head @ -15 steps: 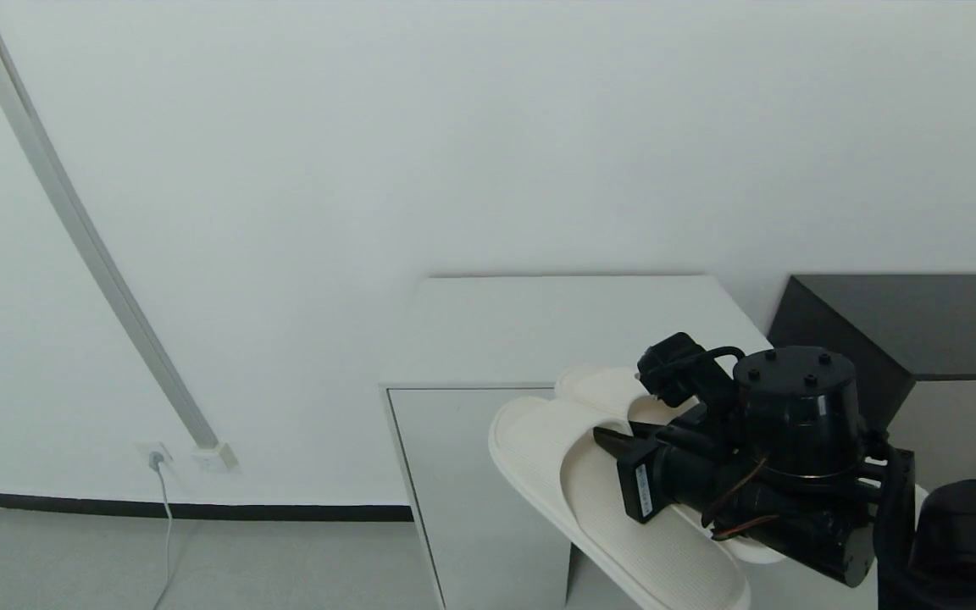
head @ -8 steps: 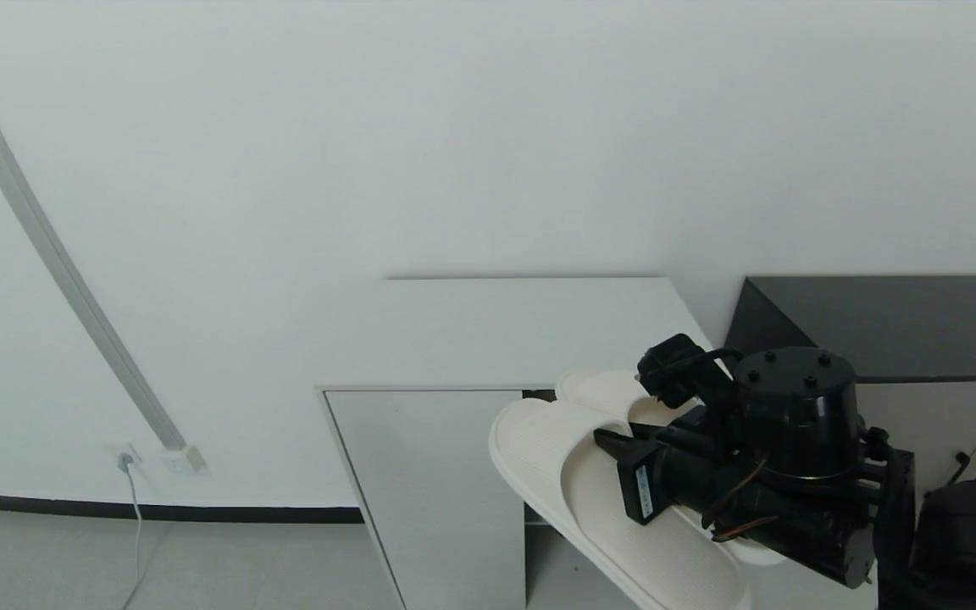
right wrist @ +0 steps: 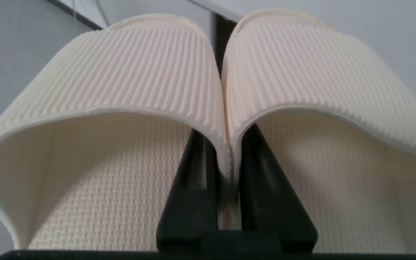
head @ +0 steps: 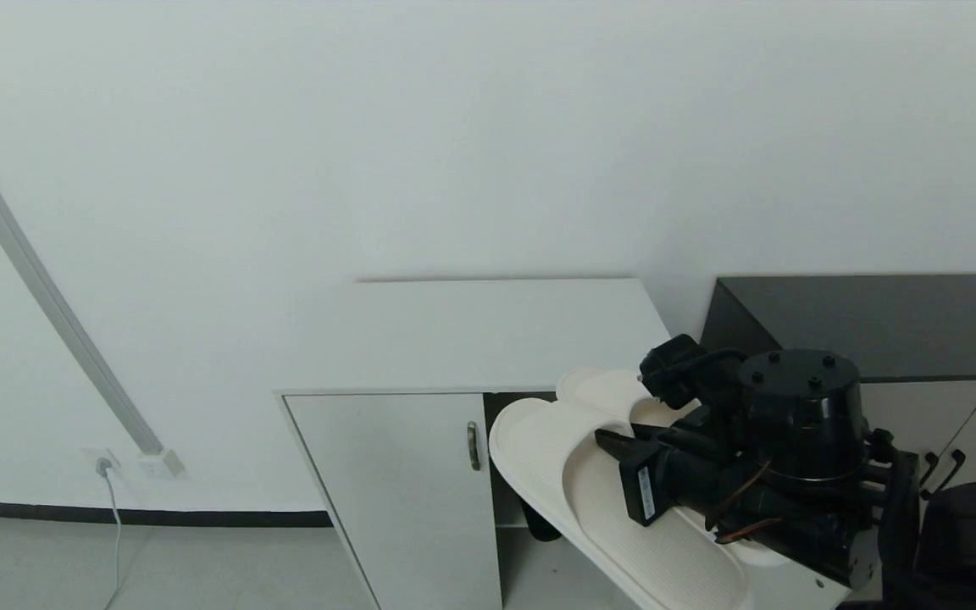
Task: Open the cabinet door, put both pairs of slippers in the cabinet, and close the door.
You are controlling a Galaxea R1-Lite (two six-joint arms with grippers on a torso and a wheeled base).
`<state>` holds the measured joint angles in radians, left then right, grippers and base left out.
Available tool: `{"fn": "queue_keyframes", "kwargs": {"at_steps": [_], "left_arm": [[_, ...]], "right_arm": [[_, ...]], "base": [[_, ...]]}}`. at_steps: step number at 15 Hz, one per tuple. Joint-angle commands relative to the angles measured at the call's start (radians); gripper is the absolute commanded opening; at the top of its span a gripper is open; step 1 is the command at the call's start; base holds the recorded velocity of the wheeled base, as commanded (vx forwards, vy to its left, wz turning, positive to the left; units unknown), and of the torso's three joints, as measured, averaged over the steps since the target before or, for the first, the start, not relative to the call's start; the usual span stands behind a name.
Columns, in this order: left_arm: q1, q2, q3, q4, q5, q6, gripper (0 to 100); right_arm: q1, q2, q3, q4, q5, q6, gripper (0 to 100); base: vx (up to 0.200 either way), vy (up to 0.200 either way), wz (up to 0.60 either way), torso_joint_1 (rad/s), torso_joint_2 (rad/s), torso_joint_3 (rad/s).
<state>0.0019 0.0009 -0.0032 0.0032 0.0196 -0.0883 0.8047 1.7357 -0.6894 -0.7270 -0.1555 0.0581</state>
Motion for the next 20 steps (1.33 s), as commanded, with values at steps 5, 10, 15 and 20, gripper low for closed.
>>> {"fn": "queue_keyframes", "kwargs": {"at_steps": [5,10,15,20], "left_arm": [[0.0,0.001,0.0,0.0,0.0,-0.001,0],[0.0,0.001,0.0,0.0,0.002,-0.001,0],[0.0,0.001,0.0,0.0,0.002,-0.001,0],[0.0,0.001,0.0,0.0,0.002,-0.004,0]], "right_arm": [[0.011,0.002,0.005,0.0,0.002,-0.001,0],[0.042,0.004,0.004,0.0,-0.013,0.0,0],[0.044,0.008,0.007,0.0,-0.027,-0.001,0],[0.044,0.022,0.01,0.0,-0.029,-0.001,0]], "base": [[0.0,0.0,0.0,0.0,0.0,0.0],[0.0,0.0,0.0,0.0,0.0,0.0],[0.0,0.0,0.0,-0.123,0.27,0.144],[0.0,0.0,0.0,-0.21,0.5,0.284]]}}
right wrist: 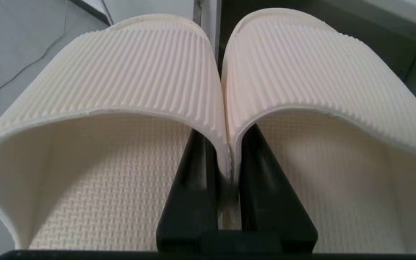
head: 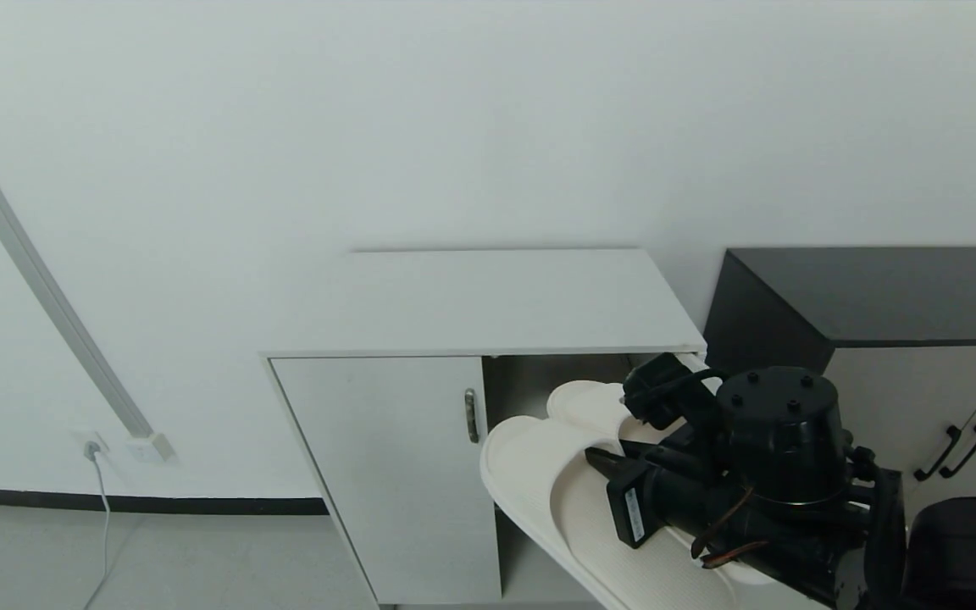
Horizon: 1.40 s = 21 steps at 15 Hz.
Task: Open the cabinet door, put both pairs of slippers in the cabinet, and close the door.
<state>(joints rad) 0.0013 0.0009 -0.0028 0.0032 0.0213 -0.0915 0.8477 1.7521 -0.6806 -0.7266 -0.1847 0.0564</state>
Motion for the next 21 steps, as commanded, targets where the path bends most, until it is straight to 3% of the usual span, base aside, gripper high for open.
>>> {"fn": "queue_keyframes", "kwargs": {"at_steps": [1,21], "left_arm": [[0.0,0.001,0.0,0.0,0.002,-0.001,0],[0.0,0.001,0.0,0.0,0.002,-0.007,0]], "right_arm": [[0.002,0.006,0.003,-0.001,0.001,0.0,0],[0.001,0.033,0.007,-0.001,-0.001,0.0,0]], "base": [[0.0,0.0,0.0,-0.232,0.55,0.32],[0.0,0.0,0.0,-0.165,0.5,0.328]]}}
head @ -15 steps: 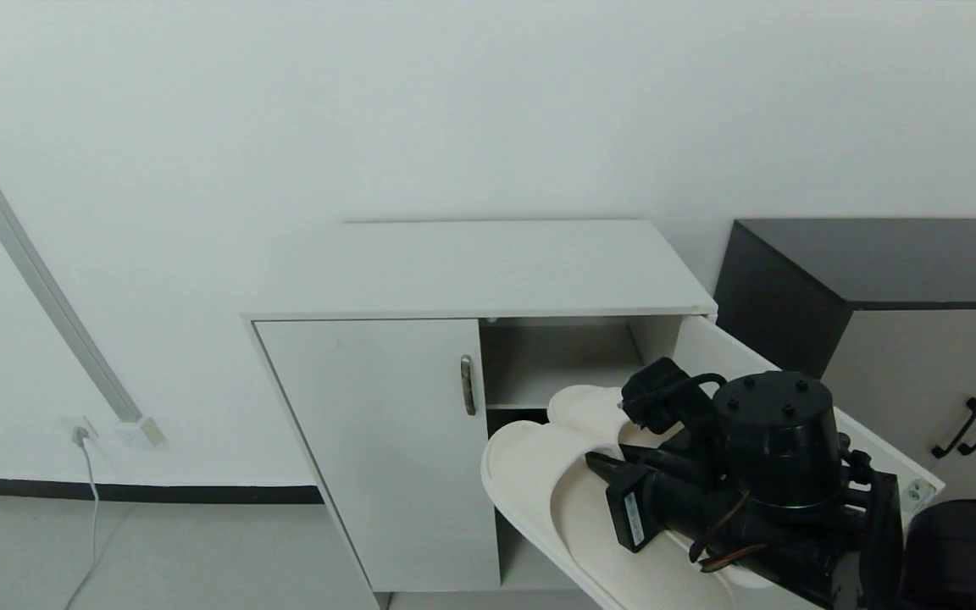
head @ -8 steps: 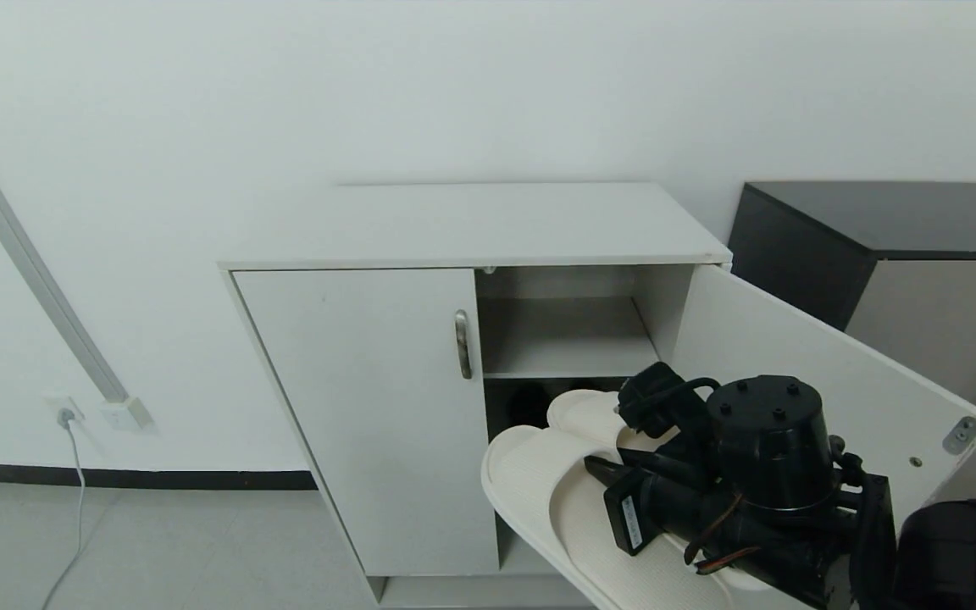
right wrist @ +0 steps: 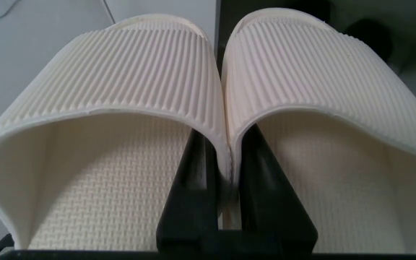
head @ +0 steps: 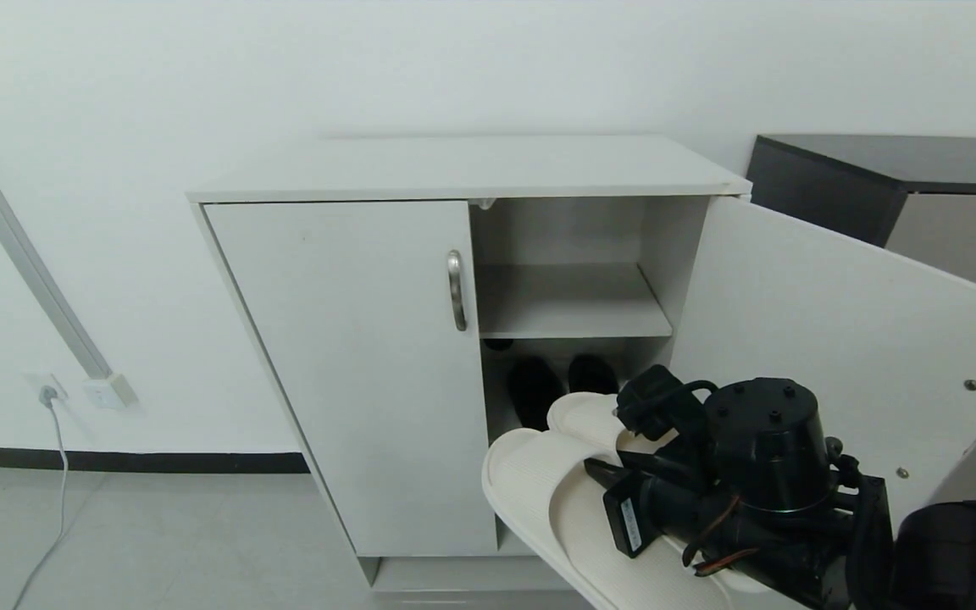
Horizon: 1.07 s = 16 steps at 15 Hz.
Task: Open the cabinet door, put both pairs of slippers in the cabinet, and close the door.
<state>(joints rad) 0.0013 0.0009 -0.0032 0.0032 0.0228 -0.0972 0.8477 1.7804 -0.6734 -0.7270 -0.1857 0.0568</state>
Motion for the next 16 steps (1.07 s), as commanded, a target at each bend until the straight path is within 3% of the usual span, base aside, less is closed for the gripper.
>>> {"fn": "queue_keyframes", "kwargs": {"at_steps": [1,5,13,16], "left_arm": [[0.0,0.001,0.0,0.0,0.0,0.001,0],[0.0,0.001,0.0,0.0,0.0,0.001,0],[0.0,0.001,0.0,0.0,0.0,0.001,0],[0.0,0.001,0.0,0.0,0.0,-0.001,0]], "right_arm": [[0.001,0.007,0.0,0.0,0.0,0.0,0],[-0.001,0.03,0.014,-0.055,0.0,0.0,0],[-0.006,0.071,0.011,-0.114,-0.044,-0.005,0],[0.027,0.157,-0.13,-0.112,-0.258,-0.002,0]], "base": [[0.0,0.0,0.0,-0.071,0.45,0.369],[0.0,0.0,0.0,-0.039,0.43,0.399],[0.0,0.0,0.0,0.0,0.02,0.015],[0.0,0.0,0.0,0.001,0.15,0.105]]}}
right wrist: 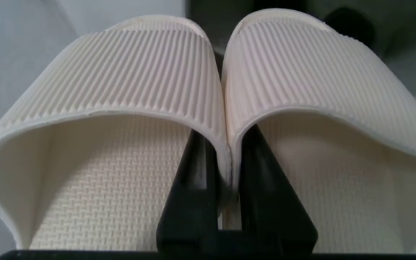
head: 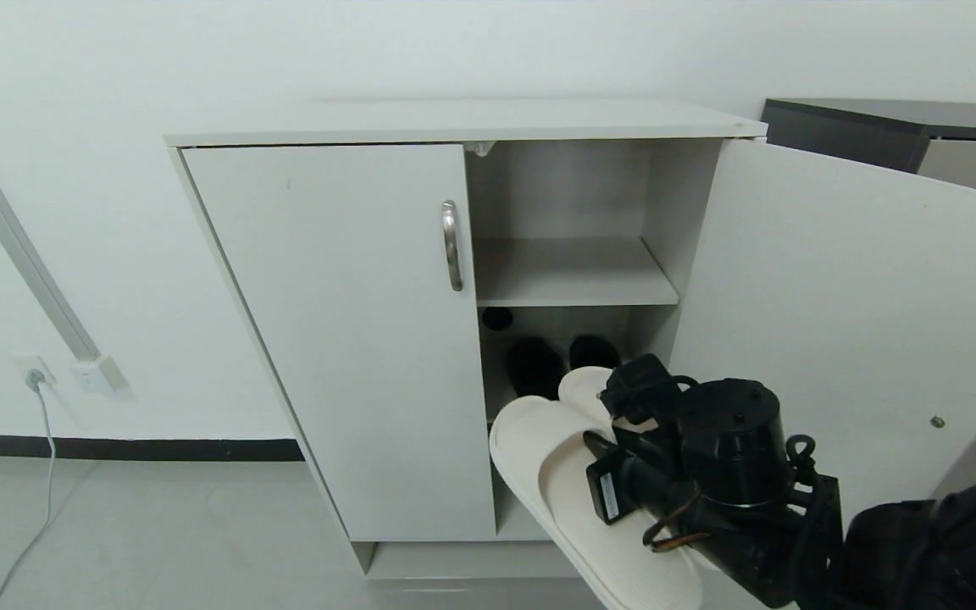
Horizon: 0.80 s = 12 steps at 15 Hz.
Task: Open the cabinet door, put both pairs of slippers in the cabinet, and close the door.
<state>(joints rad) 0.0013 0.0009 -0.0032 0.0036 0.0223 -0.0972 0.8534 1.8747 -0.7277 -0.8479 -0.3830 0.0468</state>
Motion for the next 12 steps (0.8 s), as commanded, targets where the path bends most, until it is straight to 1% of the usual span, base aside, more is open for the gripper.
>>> {"fn": "queue_keyframes", "kwargs": {"at_steps": [1,2,4,5,6,7,8,9,12], "left_arm": [[0.0,0.001,0.0,-0.001,-0.001,0.001,0],[0.0,0.001,0.0,-0.001,-0.001,0.001,0],[0.0,0.001,0.0,-0.001,-0.001,0.001,0],[0.0,0.001,0.0,-0.001,-0.001,0.001,0],[0.0,0.001,0.0,-0.001,-0.002,0.001,0],[0.0,0.001,0.0,-0.001,-0.002,0.001,0],[0.0,0.001,0.0,-0.001,-0.002,0.001,0],[0.0,0.001,0.0,-0.001,-0.002,0.002,0],[0.0,0.001,0.0,-0.001,-0.002,0.001,0]], "right_arm": [[0.03,0.109,-0.173,0.053,-0.126,0.054,0],[0.042,0.138,-0.269,0.136,-0.162,0.105,0],[0.058,0.173,-0.5,0.408,-0.289,0.222,0],[0.064,0.179,-0.605,0.523,-0.318,0.283,0],[0.065,0.173,-0.728,0.685,-0.326,0.347,0],[0.065,0.167,-0.817,0.811,-0.336,0.383,0],[0.065,0.166,-0.855,0.866,-0.349,0.393,0],[0.061,0.17,-0.935,0.948,-0.395,0.392,0],[0.047,0.17,-0.949,0.935,-0.41,0.334,0]], "base": [[0.0,0.0,0.0,0.002,0.06,0.041],[0.0,0.0,0.0,0.0,0.0,0.0],[0.0,0.0,0.0,0.0,0.0,0.0],[0.0,0.0,0.0,0.0,0.0,0.0],[0.0,0.0,0.0,0.0,0.0,0.0],[0.0,0.0,0.0,0.0,0.0,0.0],[0.0,0.0,0.0,0.0,0.0,0.0],[0.0,0.0,0.0,0.0,0.0,0.0],[0.0,0.0,0.0,0.0,0.0,0.0]]}}
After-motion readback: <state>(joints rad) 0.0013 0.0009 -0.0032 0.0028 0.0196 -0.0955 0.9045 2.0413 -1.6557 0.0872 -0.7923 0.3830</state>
